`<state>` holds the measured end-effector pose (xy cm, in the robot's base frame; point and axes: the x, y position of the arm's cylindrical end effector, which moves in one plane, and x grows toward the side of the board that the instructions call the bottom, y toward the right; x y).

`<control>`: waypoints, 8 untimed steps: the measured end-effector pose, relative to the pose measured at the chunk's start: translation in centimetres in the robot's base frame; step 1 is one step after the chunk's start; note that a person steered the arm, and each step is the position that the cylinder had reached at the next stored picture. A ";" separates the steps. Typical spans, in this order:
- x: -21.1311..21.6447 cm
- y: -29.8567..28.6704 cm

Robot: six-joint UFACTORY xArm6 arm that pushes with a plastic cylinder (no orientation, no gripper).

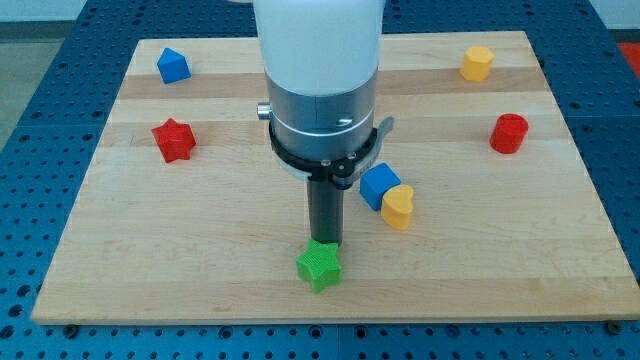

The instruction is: Move the blue cube to the bottom right of the board

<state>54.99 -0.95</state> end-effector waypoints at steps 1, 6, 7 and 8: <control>0.3 0.0; -8.6 9.9; -8.6 15.2; -7.8 18.3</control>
<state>47.22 17.36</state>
